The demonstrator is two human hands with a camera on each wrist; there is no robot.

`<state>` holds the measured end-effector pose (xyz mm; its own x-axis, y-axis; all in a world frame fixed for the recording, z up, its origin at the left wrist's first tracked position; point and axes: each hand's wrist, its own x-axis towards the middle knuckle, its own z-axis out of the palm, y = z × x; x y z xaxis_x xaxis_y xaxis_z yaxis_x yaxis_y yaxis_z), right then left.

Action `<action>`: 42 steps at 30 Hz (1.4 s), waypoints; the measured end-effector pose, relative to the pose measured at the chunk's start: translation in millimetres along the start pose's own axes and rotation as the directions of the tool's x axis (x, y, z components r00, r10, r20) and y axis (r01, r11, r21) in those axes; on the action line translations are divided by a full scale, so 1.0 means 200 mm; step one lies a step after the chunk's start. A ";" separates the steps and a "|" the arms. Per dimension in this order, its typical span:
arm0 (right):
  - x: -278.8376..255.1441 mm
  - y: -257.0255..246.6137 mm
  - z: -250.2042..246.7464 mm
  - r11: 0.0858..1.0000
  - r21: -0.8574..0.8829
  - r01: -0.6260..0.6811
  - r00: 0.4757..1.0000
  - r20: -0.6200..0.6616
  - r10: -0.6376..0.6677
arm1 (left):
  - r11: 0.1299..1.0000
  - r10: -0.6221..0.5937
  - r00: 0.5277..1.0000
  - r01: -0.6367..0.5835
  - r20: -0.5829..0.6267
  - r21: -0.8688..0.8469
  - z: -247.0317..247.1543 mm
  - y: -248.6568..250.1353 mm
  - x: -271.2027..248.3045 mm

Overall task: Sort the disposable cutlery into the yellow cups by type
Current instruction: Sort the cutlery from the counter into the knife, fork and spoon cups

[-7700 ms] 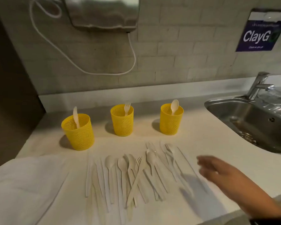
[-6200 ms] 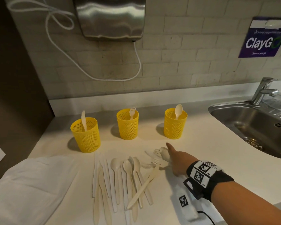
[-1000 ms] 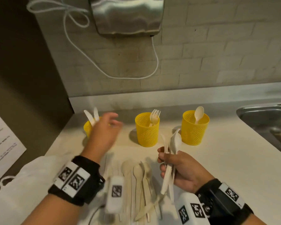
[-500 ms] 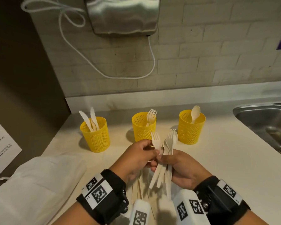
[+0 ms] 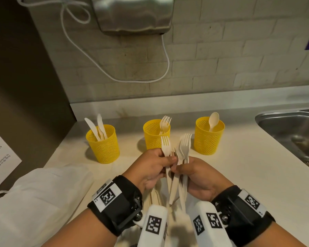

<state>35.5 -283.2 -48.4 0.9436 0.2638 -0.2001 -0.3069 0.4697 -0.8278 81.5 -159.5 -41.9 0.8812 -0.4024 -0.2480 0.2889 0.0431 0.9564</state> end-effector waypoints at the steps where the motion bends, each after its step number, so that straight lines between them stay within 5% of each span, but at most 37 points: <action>1: 0.00 -0.02 0.00 0.999 0.036 0.011 1.000 -0.001 -0.011 | 0.999 0.014 1.000 -0.015 -0.025 -0.035 -0.01 0.02 0.01; 7: 0.03 -0.06 -0.08 0.974 0.218 0.056 0.977 -0.215 -0.008 | 0.937 0.287 0.949 -0.306 -0.128 -0.167 -0.07 0.27 0.06; 12: 0.03 -0.05 -0.13 0.951 0.308 0.036 0.950 -0.305 0.063 | 0.835 0.520 0.794 -0.550 -0.315 -0.009 -0.14 0.52 0.23; 18: 0.00 -0.05 -0.16 0.936 0.351 -0.006 0.930 -0.342 0.134 | 0.858 0.449 0.835 -0.304 -0.317 0.413 -0.23 0.33 0.54; 23: -0.04 -0.05 -0.19 0.936 0.350 -0.042 0.928 -0.332 0.166 | 0.854 0.305 0.917 -0.143 -0.259 0.500 -0.24 0.31 0.55; 25: -0.04 -0.06 -0.19 0.932 0.359 -0.042 0.936 -0.313 0.163 | 0.761 0.381 0.877 -0.118 -0.292 0.638 -0.27 0.35 0.50; 28: -0.03 -0.06 -0.17 0.946 0.319 -0.052 0.951 -0.274 0.145 | 0.602 0.644 0.700 -0.215 -0.308 0.769 -0.19 0.41 0.32; 29: -0.03 -0.05 -0.16 0.958 0.282 -0.059 0.953 -0.269 0.138 | 0.614 0.642 0.716 -0.269 -0.273 0.742 -0.13 0.41 0.26; 30: -0.02 -0.05 -0.15 0.970 0.233 -0.062 0.955 -0.267 0.125 | 0.639 0.588 0.786 -0.307 -0.191 0.705 -0.07 0.39 0.21; 32: 0.01 -0.03 -0.11 0.992 0.106 -0.071 0.958 -0.270 0.097 | 0.655 0.362 0.930 -0.305 0.067 0.691 0.06 0.30 0.13; 33: 0.02 -0.02 -0.08 0.996 0.038 -0.077 0.962 -0.260 0.085 | 0.635 0.263 0.952 -0.295 0.159 0.714 0.10 0.26 0.10; 39: 0.04 0.01 -0.04 0.999 -0.029 -0.042 0.981 -0.189 0.036 | 0.531 0.301 0.945 -0.277 0.127 0.801 0.11 0.15 0.12; 42: 0.03 0.00 -0.04 0.991 0.132 -0.034 0.992 -0.114 0.050 | 0.803 0.241 0.969 -0.227 0.049 0.550 0.06 0.17 0.13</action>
<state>42.4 -288.2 -53.3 0.9352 0.1890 -0.2993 -0.3528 0.5676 -0.7439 110.1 -178.9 -14.4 0.9054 -0.4245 -0.0026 -0.1742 -0.3772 0.9096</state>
